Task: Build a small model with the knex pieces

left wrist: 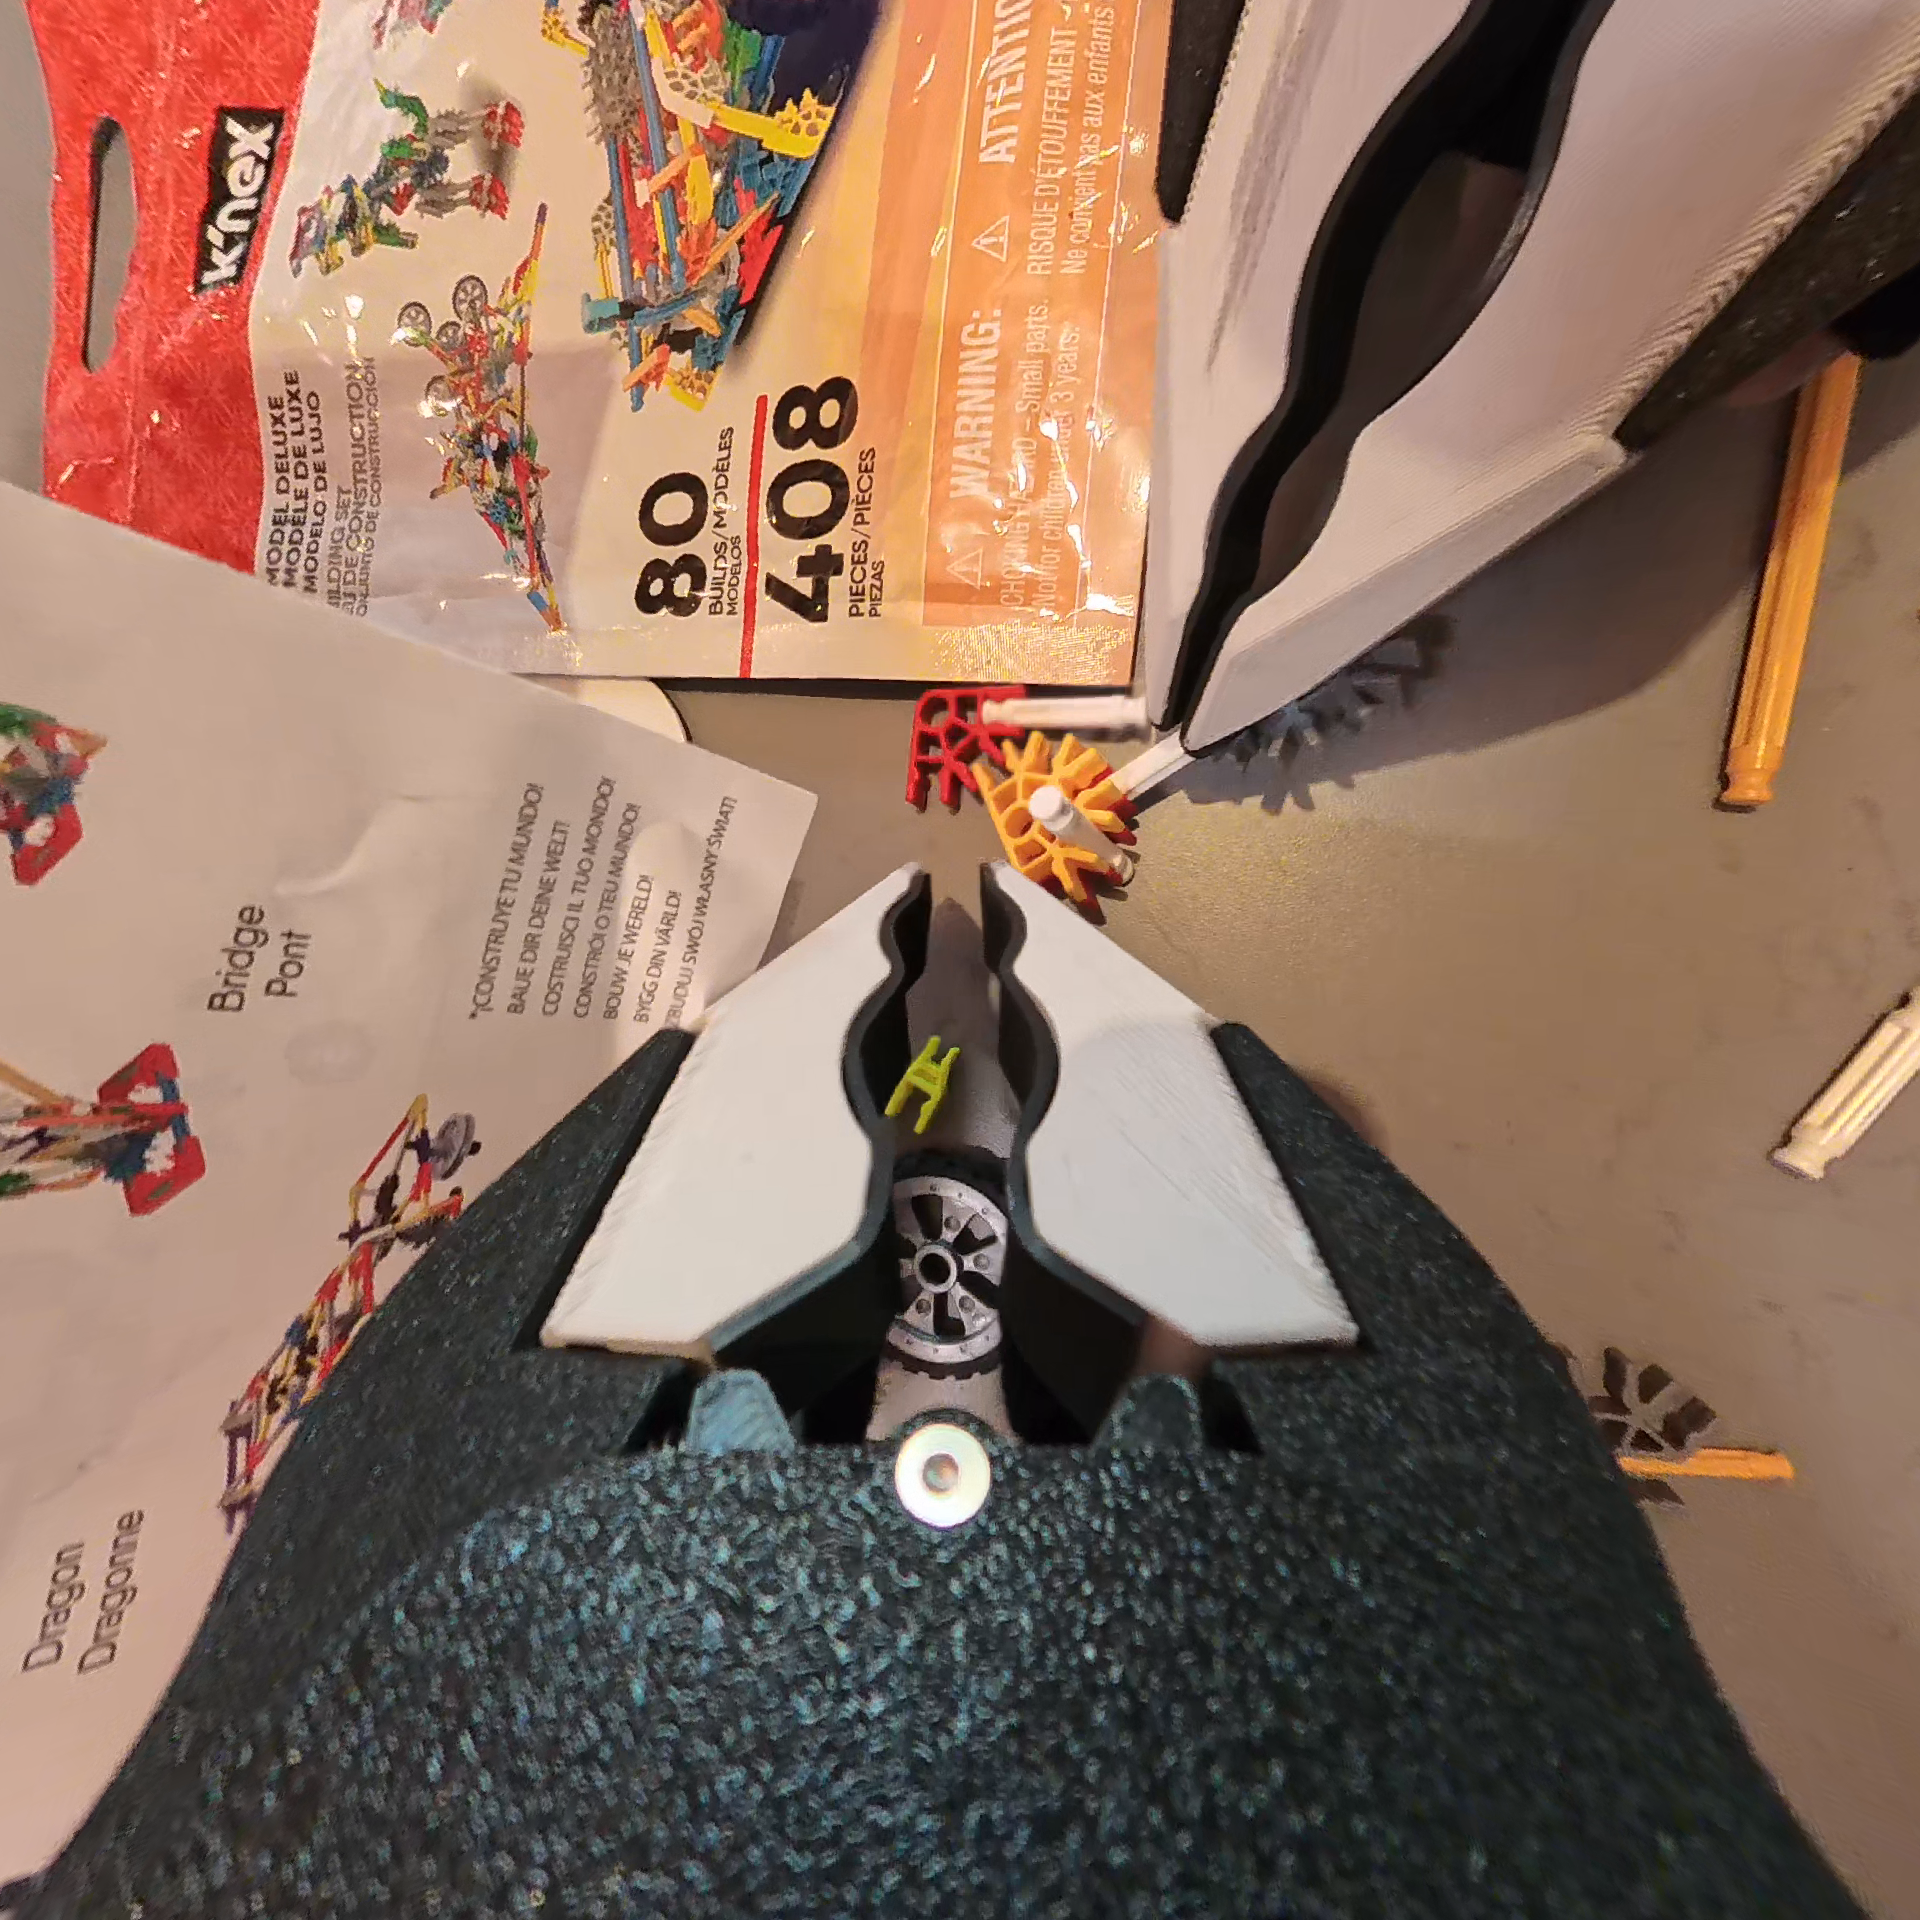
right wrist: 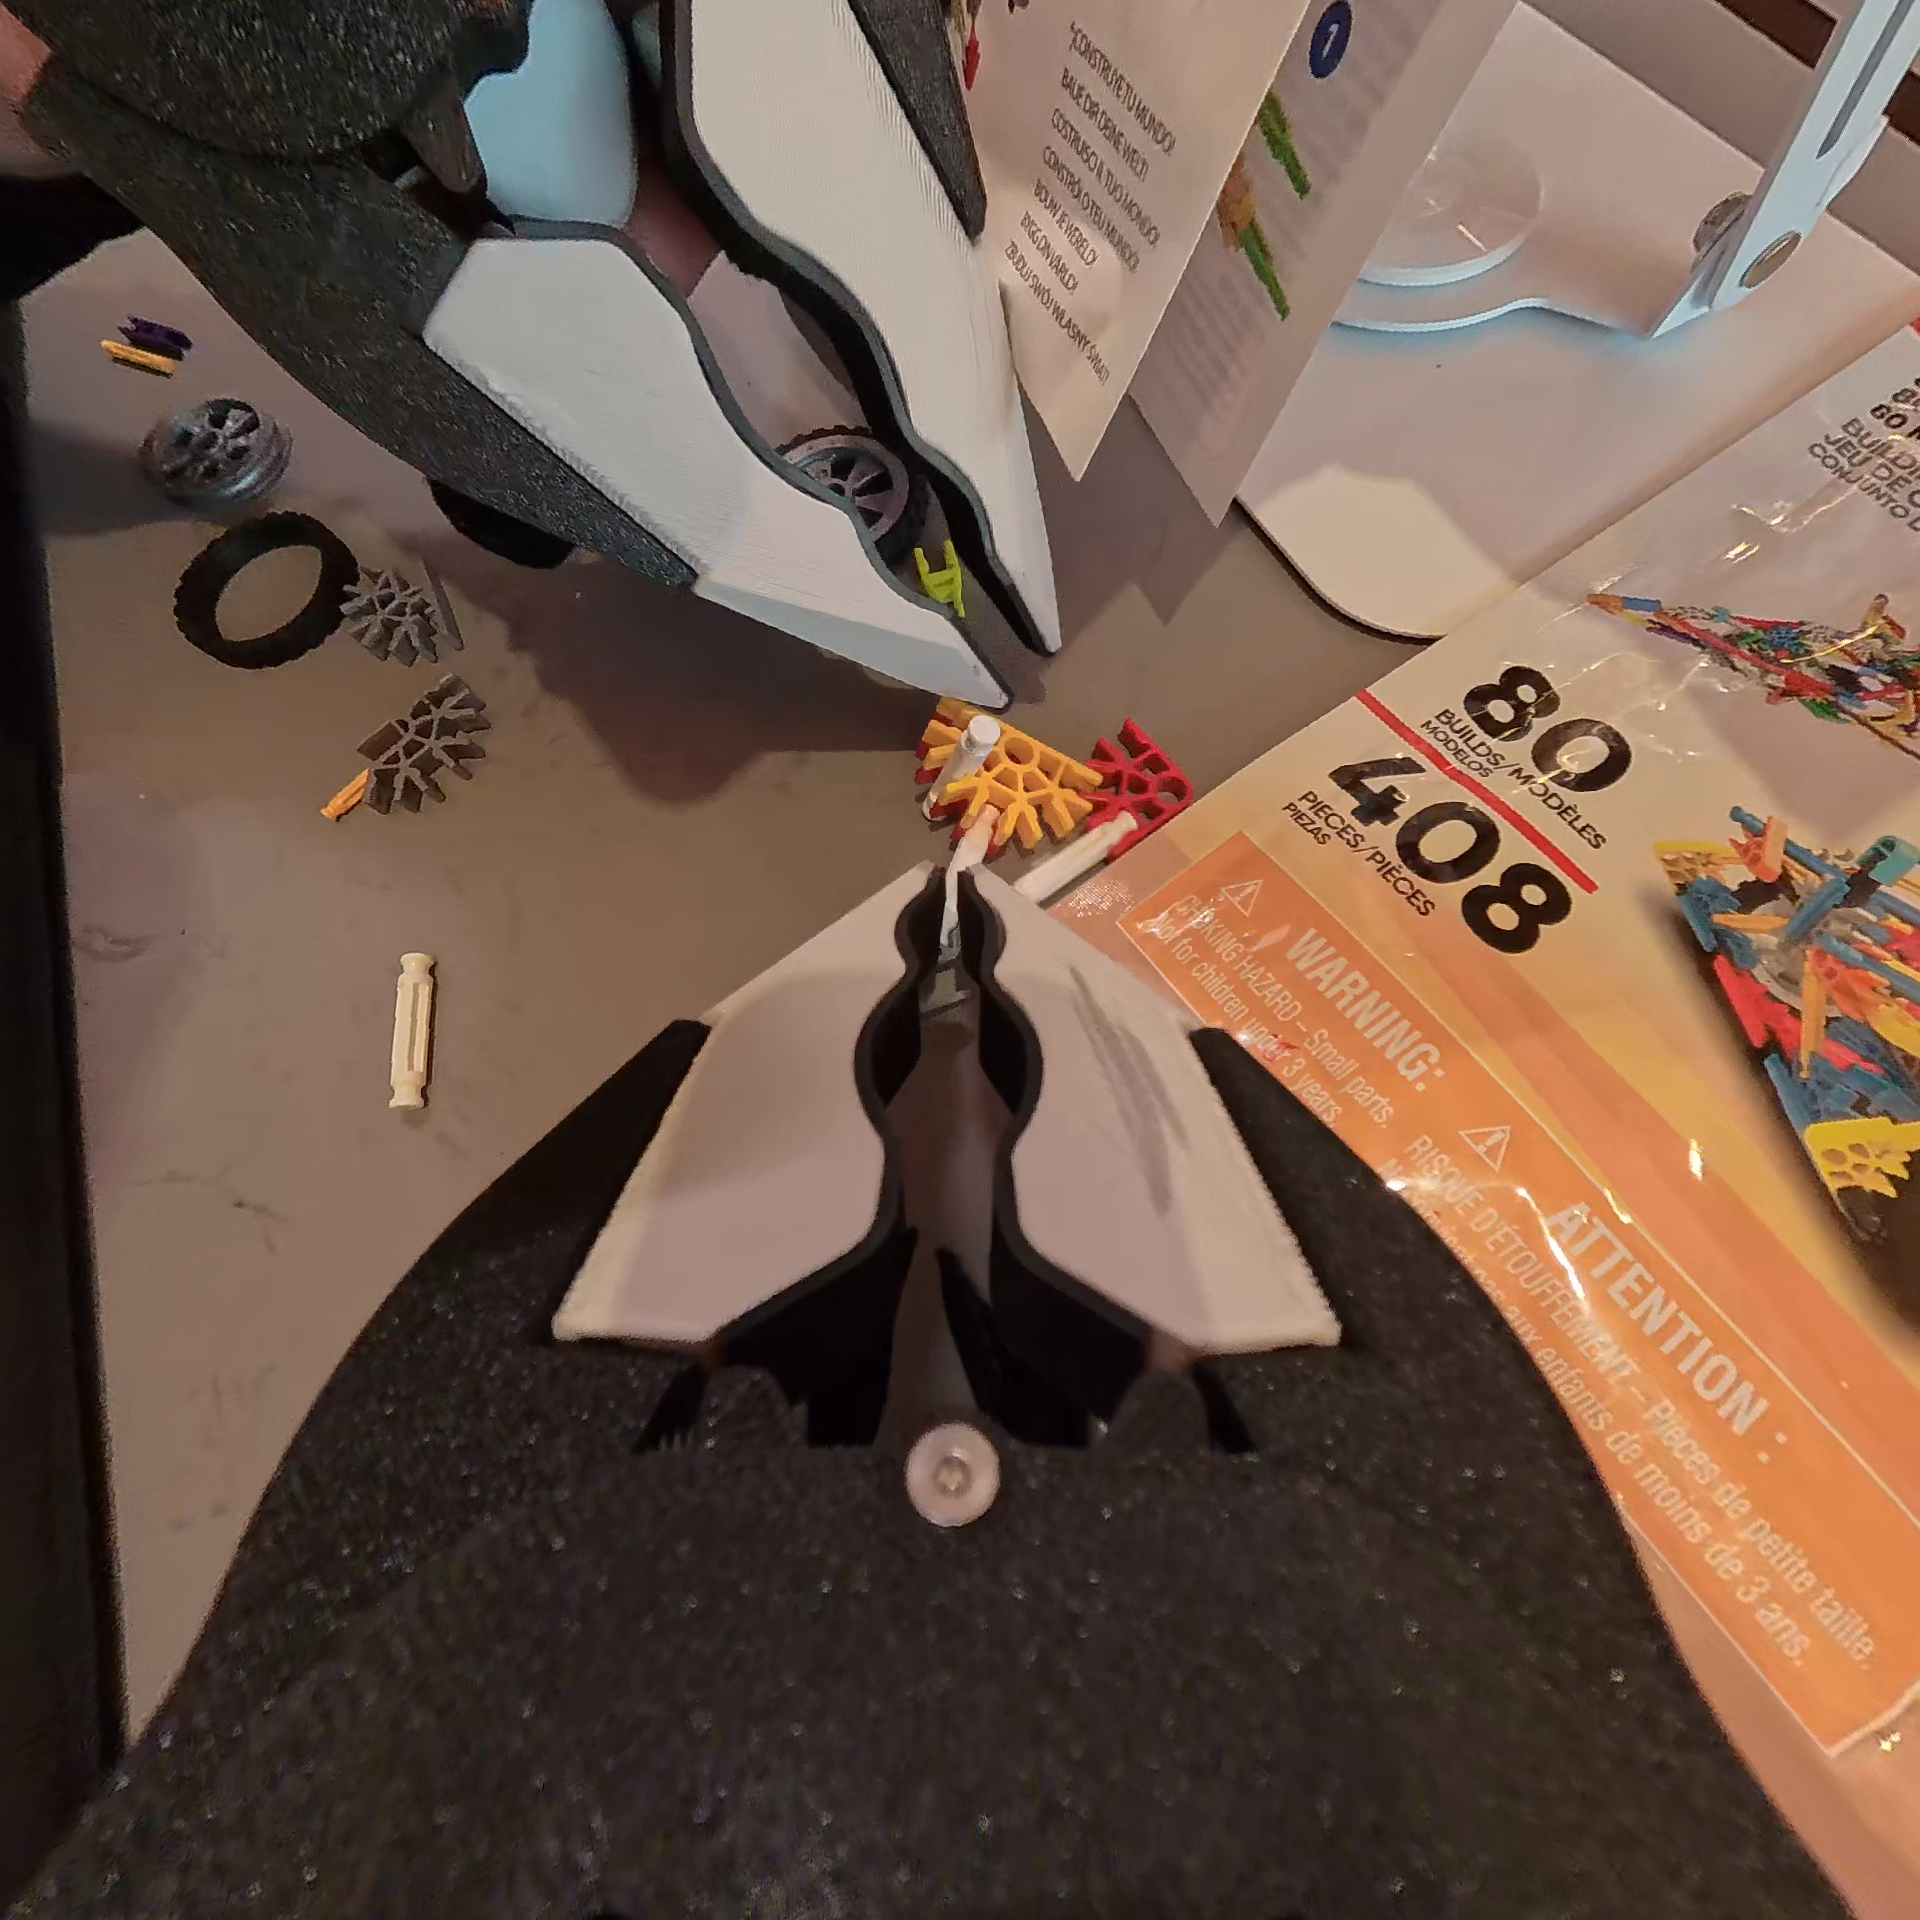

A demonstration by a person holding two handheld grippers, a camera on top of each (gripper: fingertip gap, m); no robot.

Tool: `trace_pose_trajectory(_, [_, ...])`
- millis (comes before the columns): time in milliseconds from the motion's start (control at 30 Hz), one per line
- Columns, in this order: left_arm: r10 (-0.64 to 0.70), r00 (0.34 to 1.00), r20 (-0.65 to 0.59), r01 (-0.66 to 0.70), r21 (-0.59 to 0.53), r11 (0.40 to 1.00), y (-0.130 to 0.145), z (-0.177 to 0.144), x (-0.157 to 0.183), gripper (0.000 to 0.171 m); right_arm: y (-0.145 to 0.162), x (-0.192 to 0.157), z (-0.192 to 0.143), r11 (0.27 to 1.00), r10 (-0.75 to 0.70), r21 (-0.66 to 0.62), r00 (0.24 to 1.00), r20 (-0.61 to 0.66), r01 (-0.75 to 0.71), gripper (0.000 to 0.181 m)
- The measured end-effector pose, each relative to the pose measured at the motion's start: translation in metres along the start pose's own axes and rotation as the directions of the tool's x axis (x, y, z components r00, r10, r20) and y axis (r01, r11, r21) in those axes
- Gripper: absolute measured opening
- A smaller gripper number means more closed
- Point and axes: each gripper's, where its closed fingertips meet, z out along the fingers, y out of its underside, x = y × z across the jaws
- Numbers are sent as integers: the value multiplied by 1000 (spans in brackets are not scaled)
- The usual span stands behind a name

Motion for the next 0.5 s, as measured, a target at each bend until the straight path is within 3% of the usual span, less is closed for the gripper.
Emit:
trace_pose_trajectory(300, [-6,998,-55,5,-14,1000,6,-3,8,20,-2,8,-3,1000,-2,12,999,-40,3,4])
trace_pose_trajectory(500, [-9,994,-110,6,-19,1000,10,-5,17,21,5,8,3,998,-51,-49,995,-83,47,9])
